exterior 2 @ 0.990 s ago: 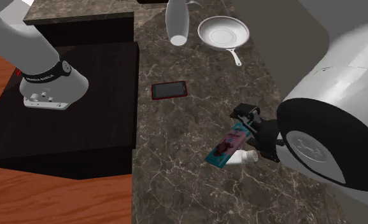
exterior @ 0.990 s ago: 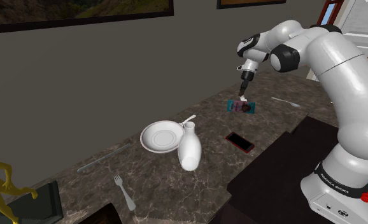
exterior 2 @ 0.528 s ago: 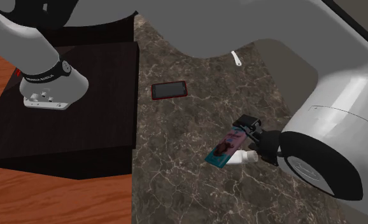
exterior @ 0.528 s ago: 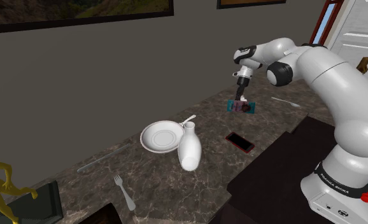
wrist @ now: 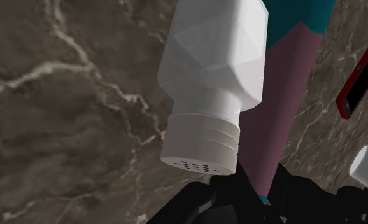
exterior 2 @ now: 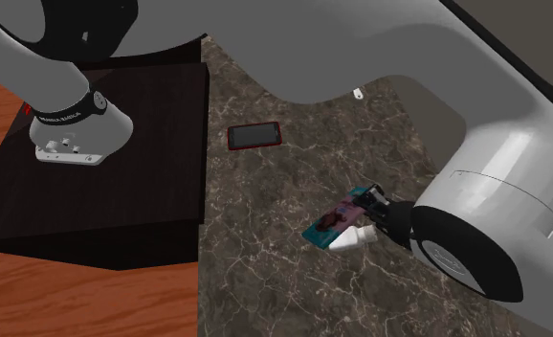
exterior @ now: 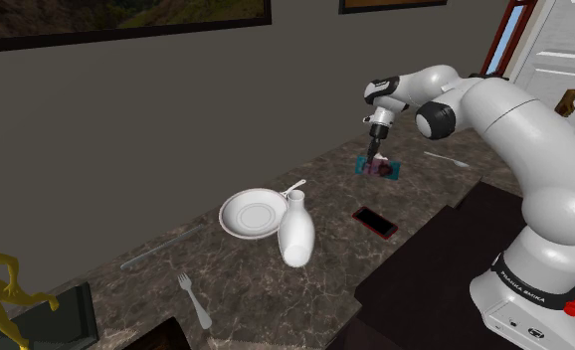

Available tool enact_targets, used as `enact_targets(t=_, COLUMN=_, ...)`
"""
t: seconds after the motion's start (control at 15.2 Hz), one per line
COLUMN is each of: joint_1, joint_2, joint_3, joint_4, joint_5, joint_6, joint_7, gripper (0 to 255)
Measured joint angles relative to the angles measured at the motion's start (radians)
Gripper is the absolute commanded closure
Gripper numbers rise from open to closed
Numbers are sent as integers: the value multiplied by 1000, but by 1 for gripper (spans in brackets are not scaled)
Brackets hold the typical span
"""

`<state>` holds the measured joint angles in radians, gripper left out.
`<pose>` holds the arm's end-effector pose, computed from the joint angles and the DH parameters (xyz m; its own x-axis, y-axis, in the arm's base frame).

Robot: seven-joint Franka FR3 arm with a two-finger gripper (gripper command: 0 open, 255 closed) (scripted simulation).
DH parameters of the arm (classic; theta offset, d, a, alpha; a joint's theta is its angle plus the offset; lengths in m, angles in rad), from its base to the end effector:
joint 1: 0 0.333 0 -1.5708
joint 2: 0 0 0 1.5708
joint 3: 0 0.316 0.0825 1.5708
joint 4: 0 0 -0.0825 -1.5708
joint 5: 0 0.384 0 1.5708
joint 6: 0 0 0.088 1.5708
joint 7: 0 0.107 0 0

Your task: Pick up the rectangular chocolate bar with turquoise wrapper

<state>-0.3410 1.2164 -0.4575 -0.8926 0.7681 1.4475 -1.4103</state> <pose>0.6325 -0.3534 0.1378 0.8285 0.5345 0.1669 0.5224 -0.6304 -0.5742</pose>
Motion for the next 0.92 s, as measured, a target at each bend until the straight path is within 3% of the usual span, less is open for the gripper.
enact_targets(t=0.92, joint_1=14, joint_2=-66, joint_3=-13, joint_4=-36, joint_5=-10, joint_6=-33, joint_7=8, gripper=255)
